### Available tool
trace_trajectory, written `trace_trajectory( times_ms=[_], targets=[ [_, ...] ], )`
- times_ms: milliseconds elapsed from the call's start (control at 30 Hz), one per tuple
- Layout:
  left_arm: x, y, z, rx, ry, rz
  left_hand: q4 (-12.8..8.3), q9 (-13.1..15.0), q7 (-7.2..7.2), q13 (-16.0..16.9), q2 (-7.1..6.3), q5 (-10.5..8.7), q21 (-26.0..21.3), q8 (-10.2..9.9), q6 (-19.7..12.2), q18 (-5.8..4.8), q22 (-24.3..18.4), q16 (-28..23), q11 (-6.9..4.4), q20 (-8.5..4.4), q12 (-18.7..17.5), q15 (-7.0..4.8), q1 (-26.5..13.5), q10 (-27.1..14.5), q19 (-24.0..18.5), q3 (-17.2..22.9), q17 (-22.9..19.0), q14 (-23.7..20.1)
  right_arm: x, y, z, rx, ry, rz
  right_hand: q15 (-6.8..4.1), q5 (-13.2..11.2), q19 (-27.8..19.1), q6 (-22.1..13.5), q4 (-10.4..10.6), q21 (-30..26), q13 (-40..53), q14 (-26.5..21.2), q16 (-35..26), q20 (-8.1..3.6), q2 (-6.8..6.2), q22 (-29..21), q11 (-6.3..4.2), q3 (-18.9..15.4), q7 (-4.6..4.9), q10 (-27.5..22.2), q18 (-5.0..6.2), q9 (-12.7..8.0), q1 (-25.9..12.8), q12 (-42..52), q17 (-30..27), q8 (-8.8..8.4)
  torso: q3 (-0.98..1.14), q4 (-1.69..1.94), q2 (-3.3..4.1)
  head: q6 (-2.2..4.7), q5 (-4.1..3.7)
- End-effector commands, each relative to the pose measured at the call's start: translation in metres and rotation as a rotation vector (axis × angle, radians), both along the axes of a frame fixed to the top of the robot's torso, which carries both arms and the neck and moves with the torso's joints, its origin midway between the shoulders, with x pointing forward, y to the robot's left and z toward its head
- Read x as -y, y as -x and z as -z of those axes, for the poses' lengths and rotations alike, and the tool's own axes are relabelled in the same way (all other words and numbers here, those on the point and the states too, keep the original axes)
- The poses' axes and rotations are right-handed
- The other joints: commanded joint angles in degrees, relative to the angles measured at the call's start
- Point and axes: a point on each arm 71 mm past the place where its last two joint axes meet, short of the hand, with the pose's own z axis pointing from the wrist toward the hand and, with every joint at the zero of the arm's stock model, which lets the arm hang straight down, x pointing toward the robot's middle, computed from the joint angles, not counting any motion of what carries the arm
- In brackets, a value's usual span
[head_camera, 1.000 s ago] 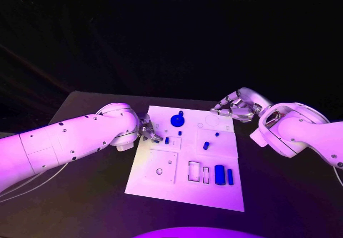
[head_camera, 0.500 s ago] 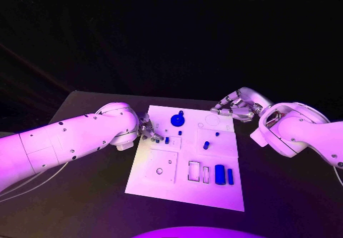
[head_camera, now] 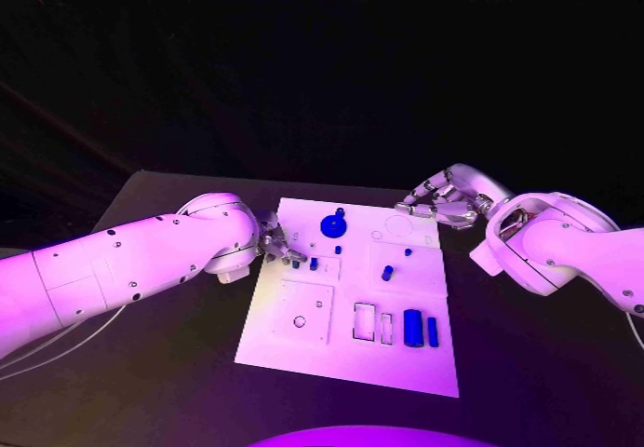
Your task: Assemble the parts on the task board
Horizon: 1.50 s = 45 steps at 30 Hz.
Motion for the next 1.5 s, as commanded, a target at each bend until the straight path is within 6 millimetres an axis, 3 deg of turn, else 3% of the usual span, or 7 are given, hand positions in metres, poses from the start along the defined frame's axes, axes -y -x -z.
trace_trajectory(
  times_ms=[33, 300, 400, 567, 767, 1000, 1500],
  targets=[
    [0.0, -0.001, -0.005, 0.031, 0.069, -0.029, 0.05, 0.04, 0.17, -0.27, 0.96, -0.19, -0.23, -0.18, 0.2, -0.2, 14.4, 0.37, 0.0, -0.29, 0.06, -0.21, 0.15, -0.37, 5.53, -0.52, 15.06, 5.93, -0.001, 0.0, 0.0, 0.006, 0.002, -0.007, -0.45, -0.07, 0.0, -0.17, -0.1, -0.18, 6.78, 4.54, -0.37, -0.11, 0.18, 4.69, 0.04, -0.33, -0.05, -0.19, 1.08, 0.06, -0.58, -0.22, 8.87, 0.35, -0.01, 0.04, -0.03, 0.03, -0.06],
    [-0.001, -0.003, -0.021, 0.103, 0.241, -0.068, 0.07, -0.33, 1.07, -4.75, 2.23, -0.17, -2.35, -1.36, -2.15, 0.56, 11.98, 0.11, 0.66, -0.41, -3.3, 0.12, 1.37, -3.29, 3.71, -1.6, 14.7, 5.81, -0.001, -0.001, 0.0, 0.007, 0.002, -0.005, -0.45, -0.07, 0.0, -0.17, -0.1, -0.18, 6.78, 4.54, -0.37, -0.11, 0.18, 4.69, 0.04, -0.33, -0.05, -0.19, 1.08, 0.06, -0.58, -0.22, 8.87, 0.35, 0.01, 0.06, -0.09, 0.08, -0.02],
    [0.0, -0.004, -0.026, 0.128, 0.33, -0.077, 0.07, -0.88, 2.17, -9.05, 2.01, -0.12, -5.52, -2.56, -4.46, 1.6, 8.54, -2.41, 1.64, -0.13, -6.76, 0.88, 2.14, -6.96, 1.11, -2.79, 11.43, 4.64, -0.001, -0.001, 0.0, 0.008, 0.002, -0.004, -0.45, -0.07, 0.0, -0.17, -0.1, -0.18, 6.78, 4.54, -0.37, -0.11, 0.18, 4.69, 0.04, -0.33, -0.05, -0.19, 1.08, 0.06, -0.58, -0.22, 8.87, 0.35, 0.05, 0.05, -0.07, 0.21, -0.04],
    [0.003, -0.005, -0.03, 0.157, 0.411, -0.069, -0.01, -3.06, 4.09, -9.61, 1.6, -0.11, -10.11, -4.68, -7.8, 2.88, 3.94, -5.99, 3.41, 1.09, -7.73, 2.37, 4.47, -11.03, -2.34, -4.82, 7.18, 2.82, -0.001, -0.001, 0.0, 0.008, 0.003, -0.004, -0.45, -0.07, 0.0, -0.17, -0.1, -0.18, 6.78, 4.54, -0.37, -0.11, 0.18, 4.69, 0.04, -0.33, -0.05, -0.19, 1.08, 0.06, -0.58, -0.22, 8.87, 0.35, 0.01, 0.03, -0.03, 0.39, -0.19],
    [0.02, -0.006, -0.036, 0.319, 0.436, 0.075, -1.73, -9.75, 7.06, -13.39, 1.67, 0.13, -24.04, -9.44, -11.16, 6.16, -8.94, -18.79, 6.33, 3.5, -14.06, 5.08, 18.2, -21.25, -13.03, -0.2, -7.03, -6.06, -0.001, -0.001, 0.001, 0.007, 0.003, -0.004, -0.45, -0.11, -0.08, -0.21, -0.2, -0.43, 6.66, 4.5, -0.47, -0.12, 0.41, 4.58, 0.04, -0.32, -0.05, -0.28, 1.12, 0.07, -0.67, -0.33, 8.71, 0.38, -0.02, -0.02, 0.0, 0.84, -0.57],
    [0.042, -0.002, -0.036, 0.495, 0.388, 0.278, -1.24, -17.09, 7.75, -18.18, -1.18, -0.13, -36.32, -12.38, -10.0, 8.75, -18.7, -29.15, 7.46, 5.35, -19.17, 7.05, 24.74, -24.3, -23.63, 3.7, -18.71, -16.37, -0.001, -0.001, 0.002, 0.004, 0.002, -0.006, -0.47, 0.97, -1.01, -0.34, -0.38, -2.51, 4.93, 4.0, -1.67, -0.13, 0.95, 3.54, 0.03, -0.01, -0.05, -1.8, 1.53, 0.1, 0.43, -1.84, 6.89, 0.42, -0.06, -0.07, 0.05, 1.22, -1.05],
    [0.075, 0.005, -0.01, 0.539, 0.15, 0.508, -1.58, -27.48, 6.64, -27.0, -5.04, -0.12, -25.34, -17.07, -8.03, 6.37, -8.43, -23.45, 8.5, 5.45, -28.64, 6.98, 27.08, -25.02, -13.55, 7.87, -19.32, -10.19, -0.002, -0.001, 0.002, 0.01, 0.001, -0.009, -0.48, 1.87, -2.37, -0.81, -0.5, -5.76, 2.54, 3.4, -3.27, -0.13, 1.09, 1.91, 0.07, 0.03, 0.04, -3.77, 2.11, 0.06, 2.02, -3.99, 4.76, 0.33, 0.04, -0.11, 0.11, 1.41, -1.58]
  ],
)
